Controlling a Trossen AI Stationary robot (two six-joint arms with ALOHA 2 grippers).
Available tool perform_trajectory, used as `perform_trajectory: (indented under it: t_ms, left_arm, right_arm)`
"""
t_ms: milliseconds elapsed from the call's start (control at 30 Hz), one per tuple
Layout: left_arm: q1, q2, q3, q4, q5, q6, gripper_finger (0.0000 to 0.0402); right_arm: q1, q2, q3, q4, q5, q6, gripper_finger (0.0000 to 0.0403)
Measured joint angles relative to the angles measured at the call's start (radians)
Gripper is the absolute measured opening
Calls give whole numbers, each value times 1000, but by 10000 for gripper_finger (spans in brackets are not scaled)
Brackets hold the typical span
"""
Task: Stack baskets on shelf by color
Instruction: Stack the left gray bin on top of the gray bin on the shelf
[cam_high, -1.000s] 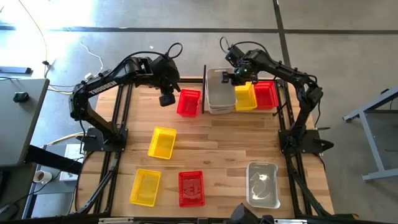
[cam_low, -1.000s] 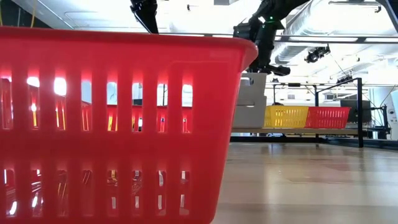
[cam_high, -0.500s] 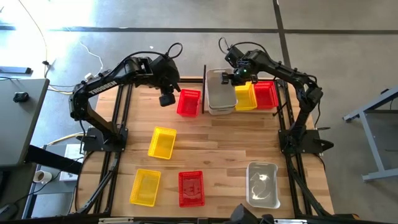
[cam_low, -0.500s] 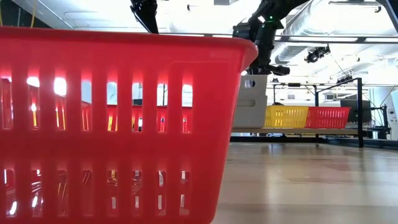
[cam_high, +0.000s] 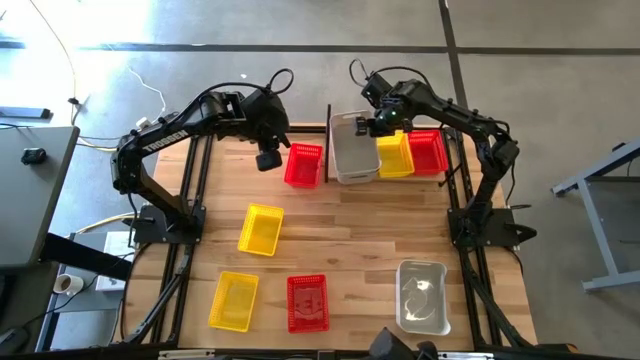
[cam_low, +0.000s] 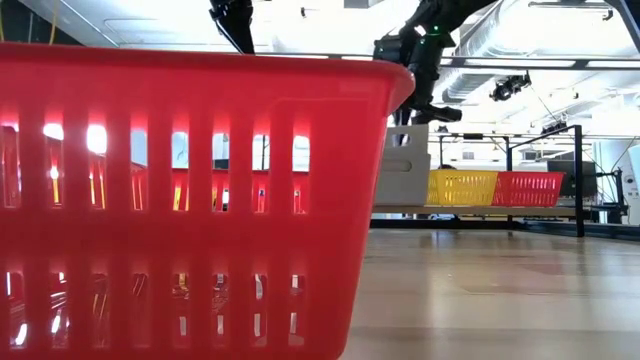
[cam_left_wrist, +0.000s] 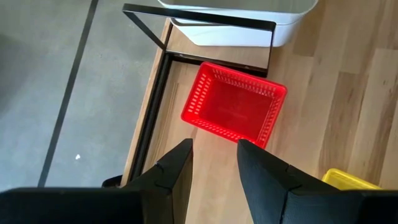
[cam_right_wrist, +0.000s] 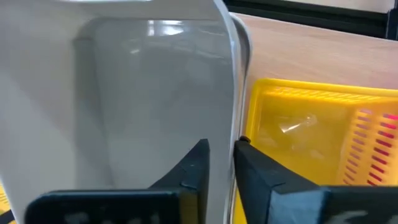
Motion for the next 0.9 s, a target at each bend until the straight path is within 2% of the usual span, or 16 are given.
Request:
perform_trajectory:
  t_ms: [200, 500, 700, 900]
  left_arm:
    - [0, 0, 0, 0, 0, 2, 115]
    - [0, 0, 0, 0, 0, 2, 115]
    - [0, 0, 0, -18, -1, 1, 115]
    - [0, 0, 0, -38, -18, 0, 115]
  right_arm:
    - [-1, 0, 0, 1, 14, 7, 86]
    - [-2, -5, 0, 6, 77, 7, 83]
    - [12, -40, 0, -3, 17, -27, 83]
    - [100, -113, 0, -6, 3, -82, 83]
